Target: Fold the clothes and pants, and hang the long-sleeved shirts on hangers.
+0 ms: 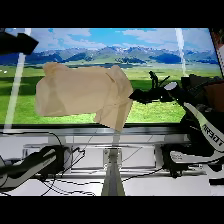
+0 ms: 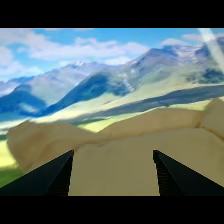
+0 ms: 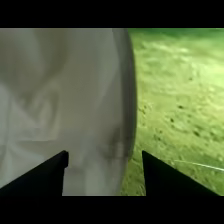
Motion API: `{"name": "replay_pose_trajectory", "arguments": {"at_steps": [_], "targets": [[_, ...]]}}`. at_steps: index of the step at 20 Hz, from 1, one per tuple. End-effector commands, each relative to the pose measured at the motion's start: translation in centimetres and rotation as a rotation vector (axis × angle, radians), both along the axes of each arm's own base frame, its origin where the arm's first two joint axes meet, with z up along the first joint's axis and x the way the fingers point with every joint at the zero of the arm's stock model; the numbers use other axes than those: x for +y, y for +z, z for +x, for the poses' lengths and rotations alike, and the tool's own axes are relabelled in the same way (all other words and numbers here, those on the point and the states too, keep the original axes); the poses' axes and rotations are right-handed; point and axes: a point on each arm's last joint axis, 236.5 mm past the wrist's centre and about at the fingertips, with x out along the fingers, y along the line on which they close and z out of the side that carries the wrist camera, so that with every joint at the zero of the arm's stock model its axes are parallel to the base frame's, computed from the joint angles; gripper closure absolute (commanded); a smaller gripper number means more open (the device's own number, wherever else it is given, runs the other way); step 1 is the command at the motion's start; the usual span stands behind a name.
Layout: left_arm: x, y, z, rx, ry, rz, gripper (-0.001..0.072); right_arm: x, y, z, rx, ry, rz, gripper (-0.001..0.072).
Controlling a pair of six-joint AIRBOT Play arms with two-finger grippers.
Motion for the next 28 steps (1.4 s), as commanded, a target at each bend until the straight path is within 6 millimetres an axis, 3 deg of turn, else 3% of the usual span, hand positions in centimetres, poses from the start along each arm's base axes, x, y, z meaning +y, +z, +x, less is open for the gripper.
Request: {"name": "replay_pose_trajectory", "arguments": {"at_steps": [1, 6, 7, 8, 10, 11, 14, 18, 21, 25, 28], "targets": [[8.9, -4.9, -3.6, 0.216, 0.219, 0.041, 0.0165, 1.2, 0.0, 1.4, -0.031, 0.016, -0.014, 0.0344], [15.7, -12.5, -10.3, 0.459, 0.429, -0.084, 0.0165, 0.8, 0.3, 1.5, -0.061, 0.098, -0.065, 0.0344], [16.4, -13.8, -11.4, 0.490, 0.460, -0.109, 0.0165, 0.8, 0.3, 1.5, -0.059, 0.101, -0.065, 0.0384], [16.8, -15.2, -12.6, 0.525, 0.486, -0.137, 0.0165, 0.9, 0.4, 1.3, -0.055, 0.104, -0.061, 0.0514], [16.8, -18.0, -14.6, 0.591, 0.522, -0.187, 0.0165, 0.9, 0.5, 1.2, -0.053, 0.109, -0.057, 0.0690], [16.5, -19.3, -15.5, 0.623, 0.529, -0.210, 0.0165, 0.9, 0.7, 1.5, -0.073, 0.125, -0.062, 0.0697], [14.9, -22.2, -17.3, 0.705, 0.525, -0.261, 0.0165, -1.9, 2.8, 4.6, -0.197, 0.192, -0.167, 0.0697], [13.6, -24.0, -18.5, 0.757, 0.513, -0.291, 0.0165, -10.3, 9.9, 9.6, -0.375, 0.091, -0.324, 0.0697], [10.8, -26.1, -19.6, 0.804, 0.465, -0.368, 0.0165, -15.0, 13.3, 10.0, -0.419, -0.015, -0.349, 0.0697], [3.1, -28.2, -19.3, 0.786, 0.342, -0.633, 0.0163, -16.3, 13.2, 9.1, -0.387, -0.020, -0.358, 0.0697], [-1.4, -29.7, -20.1, 0.830, 0.241, -0.659, 0.0127, -16.3, 13.3, 9.3, -0.393, -0.025, -0.356, 0.0697]]}}
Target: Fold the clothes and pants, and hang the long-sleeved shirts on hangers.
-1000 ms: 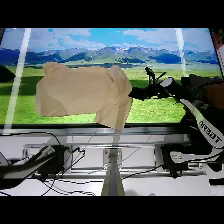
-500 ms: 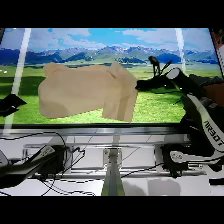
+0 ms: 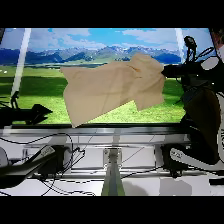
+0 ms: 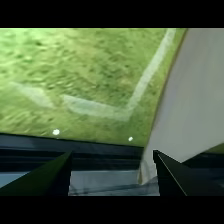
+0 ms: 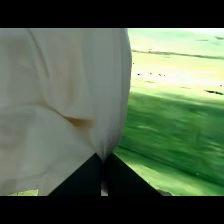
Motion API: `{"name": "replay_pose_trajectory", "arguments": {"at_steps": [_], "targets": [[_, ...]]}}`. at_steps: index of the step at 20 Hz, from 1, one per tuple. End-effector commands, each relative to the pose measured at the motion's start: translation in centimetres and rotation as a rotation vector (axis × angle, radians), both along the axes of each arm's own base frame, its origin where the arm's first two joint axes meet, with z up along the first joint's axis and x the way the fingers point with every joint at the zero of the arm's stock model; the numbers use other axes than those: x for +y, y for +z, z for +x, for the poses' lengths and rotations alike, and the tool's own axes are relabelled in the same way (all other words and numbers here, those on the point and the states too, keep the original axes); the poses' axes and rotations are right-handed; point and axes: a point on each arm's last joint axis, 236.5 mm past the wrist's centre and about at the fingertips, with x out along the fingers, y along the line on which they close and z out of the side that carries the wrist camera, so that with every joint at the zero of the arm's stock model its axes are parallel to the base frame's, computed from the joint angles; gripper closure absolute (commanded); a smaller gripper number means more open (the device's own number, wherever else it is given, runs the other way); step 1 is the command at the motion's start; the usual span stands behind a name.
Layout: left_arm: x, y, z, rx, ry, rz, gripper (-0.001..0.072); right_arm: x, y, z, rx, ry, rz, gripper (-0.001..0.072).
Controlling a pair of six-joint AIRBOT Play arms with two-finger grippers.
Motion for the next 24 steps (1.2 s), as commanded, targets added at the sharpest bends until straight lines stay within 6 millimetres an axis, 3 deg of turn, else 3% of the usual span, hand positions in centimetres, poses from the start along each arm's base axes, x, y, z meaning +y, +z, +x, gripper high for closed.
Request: {"name": "replay_pose_trajectory", "arguments": {"at_steps": [1, 4, 7, 11, 13, 15, 16, 17, 18, 20, 21, 23, 24], "targets": [[-5.4, -1.4, -0.5, -0.018, -0.077, -0.094, 0.0112, -0.8, 0.3, 0.0, -0.006, -0.011, -0.011, 0.0697], [-8.6, -2.6, -0.7, 0.003, -0.185, -0.057, 0.0113, -0.7, 0.3, 0.0, -0.005, -0.011, -0.010, 0.0697], [-10.5, -3.7, -0.3, 0.003, -0.252, 0.004, 0.0116, -0.7, 0.3, -0.1, -0.004, -0.011, -0.010, 0.0697], [-12.5, -4.4, -2.3, 0.086, -0.332, -0.047, 0.0126, -0.5, 0.2, -0.5, 0.013, 0.001, -0.004, 0.0697], [-13.3, -4.6, -3.9, 0.152, -0.373, -0.097, 0.0312, -0.4, 0.2, -0.6, 0.017, 0.004, -0.003, 0.0697], [-13.6, -4.8, -4.3, 0.145, -0.417, -0.114, 0.0388, -0.3, 0.3, -0.6, 0.016, 0.003, 0.003, 0.0697], [-13.6, -4.9, -4.0, 0.129, -0.423, -0.110, 0.0473, -0.2, 0.4, -0.5, 0.014, 0.001, 0.012, 0.0697], [-13.5, -4.8, -3.6, 0.106, -0.436, -0.106, 0.0604, 0.1, 0.6, -0.5, 0.010, -0.001, 0.029, 0.0697], [-13.4, -4.5, -2.9, 0.078, -0.453, -0.099, 0.0690, 0.6, 0.9, -0.4, 0.005, -0.005, 0.054, 0.0697], [-12.7, -3.2, 0.2, -0.001, -0.458, -0.064, 0.0691, 1.4, 2.4, 0.0, -0.032, -0.008, 0.099, 0.0697], [-12.2, -1.7, 2.7, -0.069, -0.460, -0.032, 0.0692, 1.6, 3.6, 0.3, -0.060, -0.007, 0.107, 0.0697], [-11.0, 3.3, 9.0, -0.261, -0.450, 0.044, 0.0692, 1.5, 7.5, 1.1, -0.157, 0.003, 0.092, 0.0697], [-10.4, 7.1, 12.3, -0.377, -0.438, 0.084, 0.0692, 1.5, 10.3, 1.5, -0.229, 0.021, 0.071, 0.0697]]}}
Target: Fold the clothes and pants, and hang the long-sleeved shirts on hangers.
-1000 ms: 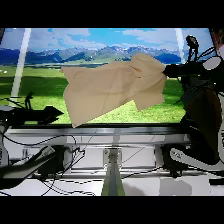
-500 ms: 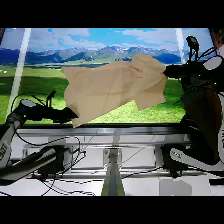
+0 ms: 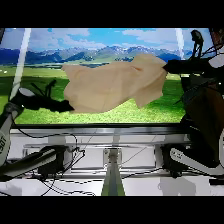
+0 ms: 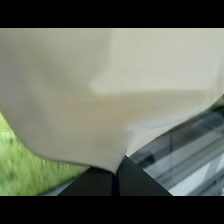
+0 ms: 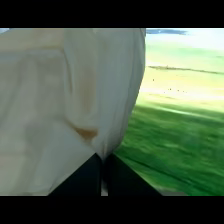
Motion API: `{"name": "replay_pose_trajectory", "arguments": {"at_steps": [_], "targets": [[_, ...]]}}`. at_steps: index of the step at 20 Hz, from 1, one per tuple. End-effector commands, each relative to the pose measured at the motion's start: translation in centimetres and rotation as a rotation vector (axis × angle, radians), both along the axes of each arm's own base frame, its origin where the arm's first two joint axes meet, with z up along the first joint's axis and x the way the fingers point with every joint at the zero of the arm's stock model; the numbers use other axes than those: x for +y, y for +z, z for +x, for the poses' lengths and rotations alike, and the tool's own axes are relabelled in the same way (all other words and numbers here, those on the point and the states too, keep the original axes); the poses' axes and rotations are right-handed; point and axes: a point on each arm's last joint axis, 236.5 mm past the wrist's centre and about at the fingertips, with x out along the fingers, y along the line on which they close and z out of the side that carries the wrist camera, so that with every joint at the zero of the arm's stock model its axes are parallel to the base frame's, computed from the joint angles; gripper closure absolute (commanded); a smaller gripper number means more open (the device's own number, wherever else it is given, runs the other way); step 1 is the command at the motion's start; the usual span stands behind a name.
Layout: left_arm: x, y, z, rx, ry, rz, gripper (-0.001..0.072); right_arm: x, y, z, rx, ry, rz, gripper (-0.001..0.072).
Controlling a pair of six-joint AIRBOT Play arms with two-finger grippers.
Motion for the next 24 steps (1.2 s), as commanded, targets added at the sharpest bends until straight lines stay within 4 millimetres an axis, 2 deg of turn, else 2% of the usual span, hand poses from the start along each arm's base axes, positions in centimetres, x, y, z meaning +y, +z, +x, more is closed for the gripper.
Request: {"name": "replay_pose_trajectory", "arguments": {"at_steps": [1, 2, 3, 4, 5, 6, 7, 9, 11, 12, 14, 16, 18, 19, 20, 21, 22, 23, 24], "targets": [[1.5, 11.7, 9.7, -0.373, 0.028, 0.020, 0.0692, 0.4, 8.0, 0.9, -0.197, 0.017, -0.014, 0.0697], [2.0, 17.0, 12.2, -0.514, 0.047, 0.023, 0.0692, 0.6, 11.4, 0.8, -0.273, 0.018, -0.017, 0.0697], [2.6, 23.1, 14.2, -0.674, 0.071, 0.033, 0.0692, 1.0, 15.4, 0.4, -0.362, 0.021, -0.011, 0.0697], [3.3, 29.0, 15.3, -0.826, 0.099, 0.056, 0.0692, 1.4, 19.2, -0.4, -0.447, 0.026, -0.007, 0.0697], [4.2, 35.3, 15.7, -0.993, 0.136, 0.098, 0.0692, 1.9, 23.4, -1.7, -0.543, 0.031, -0.006, 0.0697], [4.9, 41.1, 15.2, -1.147, 0.180, 0.137, 0.0692, 2.3, 27.1, -3.2, -0.630, 0.037, -0.008, 0.0697], [5.6, 46.9, 13.8, -1.305, 0.234, 0.173, 0.0692, 2.8, 30.6, -5.1, -0.714, 0.045, -0.008, 0.0697], [6.5, 56.3, 9.2, -1.581, 0.360, 0.219, 0.0692, 4.1, 37.1, -9.7, -0.877, 0.066, -0.008, 0.0697], [7.2, 62.6, 3.4, -1.791, 0.468, 0.269, 0.0692, 5.3, 41.7, -14.6, -1.011, 0.087, -0.008, 0.0697], [7.2, 64.6, 0.4, -1.868, 0.493, 0.315, 0.0692, 5.8, 43.5, -16.8, -1.068, 0.096, -0.009, 0.0697], [7.0, 66.4, -4.1, -1.957, 0.501, 0.424, 0.0691, 6.8, 46.5, -21.5, -1.180, 0.109, -0.010, 0.0697], [6.6, 67.1, -7.6, -2.001, 0.487, 0.532, 0.0692, 7.2, 48.5, -25.2, -1.269, 0.105, -0.021, 0.0697], [6.8, 66.3, -8.9, -1.958, 0.496, 0.580, 0.0692, 7.2, 50.0, -27.6, -1.339, 0.087, -0.025, 0.0698], [7.3, 65.0, -8.4, -1.889, 0.506, 0.588, 0.0692, 6.8, 50.3, -27.7, -1.356, 0.066, -0.039, 0.0698], [8.1, 63.0, -7.3, -1.789, 0.510, 0.599, 0.0692, 6.1, 50.1, -26.8, -1.345, 0.042, -0.066, 0.0698], [9.1, 60.1, -5.7, -1.650, 0.510, 0.607, 0.0692, 5.3, 49.4, -25.2, -1.304, 0.013, -0.083, 0.0698], [9.6, 57.2, -3.9, -1.523, 0.494, 0.600, 0.0692, 4.3, 48.1, -22.8, -1.225, -0.020, -0.073, 0.0698], [9.8, 53.8, -1.7, -1.387, 0.451, 0.585, 0.0691, 3.7, 46.3, -20.2, -1.133, -0.035, -0.060, 0.0698], [9.6, 50.4, 0.7, -1.262, 0.400, 0.543, 0.0691, 3.5, 43.7, -17.2, -1.012, -0.027, -0.037, 0.0698]]}}
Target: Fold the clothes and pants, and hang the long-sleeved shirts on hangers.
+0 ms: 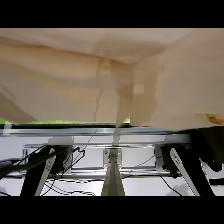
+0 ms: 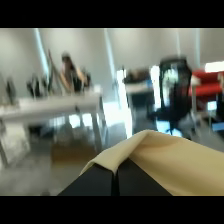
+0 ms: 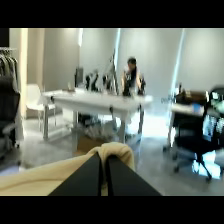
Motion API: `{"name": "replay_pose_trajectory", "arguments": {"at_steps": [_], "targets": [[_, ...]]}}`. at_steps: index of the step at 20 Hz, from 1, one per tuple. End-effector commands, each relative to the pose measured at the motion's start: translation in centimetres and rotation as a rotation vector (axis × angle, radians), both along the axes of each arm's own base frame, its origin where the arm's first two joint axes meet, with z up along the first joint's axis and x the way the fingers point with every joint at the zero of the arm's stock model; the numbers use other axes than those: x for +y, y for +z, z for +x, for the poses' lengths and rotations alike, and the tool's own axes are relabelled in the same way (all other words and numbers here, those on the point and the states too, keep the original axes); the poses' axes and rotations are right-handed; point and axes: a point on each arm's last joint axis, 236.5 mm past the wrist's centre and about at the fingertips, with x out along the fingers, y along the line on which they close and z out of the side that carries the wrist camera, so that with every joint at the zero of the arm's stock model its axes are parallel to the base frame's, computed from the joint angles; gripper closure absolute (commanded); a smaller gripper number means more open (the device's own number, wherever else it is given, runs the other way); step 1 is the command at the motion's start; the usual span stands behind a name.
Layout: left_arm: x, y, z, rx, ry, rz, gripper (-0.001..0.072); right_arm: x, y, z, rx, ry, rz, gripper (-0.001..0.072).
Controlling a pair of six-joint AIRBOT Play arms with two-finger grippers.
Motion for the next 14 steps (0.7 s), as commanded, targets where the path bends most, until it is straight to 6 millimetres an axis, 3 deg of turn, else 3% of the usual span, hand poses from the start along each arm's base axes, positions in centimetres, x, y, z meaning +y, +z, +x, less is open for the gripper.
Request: {"name": "replay_pose_trajectory", "arguments": {"at_steps": [1, 4, 7, 9, 11, 12, 14], "targets": [[0.8, -11.2, 5.7, 0.430, -0.043, -0.124, 0.0691, -1.4, -6.8, 7.6, 0.319, -0.005, 0.050, 0.0698], [-0.1, -21.9, 13.5, 0.717, -0.181, -0.214, 0.0691, -1.2, -18.6, 15.4, 0.759, 0.082, 0.035, 0.0697], [-0.3, -33.9, 19.2, 0.991, -0.241, -0.244, 0.0691, -1.8, -31.0, 20.6, 1.153, 0.159, 0.030, 0.0697], [-0.5, -41.4, 22.2, 1.129, -0.254, -0.288, 0.0691, -2.3, -37.6, 23.6, 1.306, 0.169, 0.073, 0.0697], [-0.7, -47.5, 24.4, 1.208, -0.255, -0.329, 0.0691, -3.1, -43.6, 27.2, 1.372, 0.131, 0.143, 0.0697], [-1.1, -49.6, 25.1, 1.228, -0.260, -0.363, 0.0691, -3.7, -46.1, 29.1, 1.369, 0.101, 0.168, 0.0697], [-1.7, -52.2, 26.3, 1.239, -0.269, -0.441, 0.0692, -4.6, -48.9, 31.5, 1.356, 0.054, 0.204, 0.0697]]}}
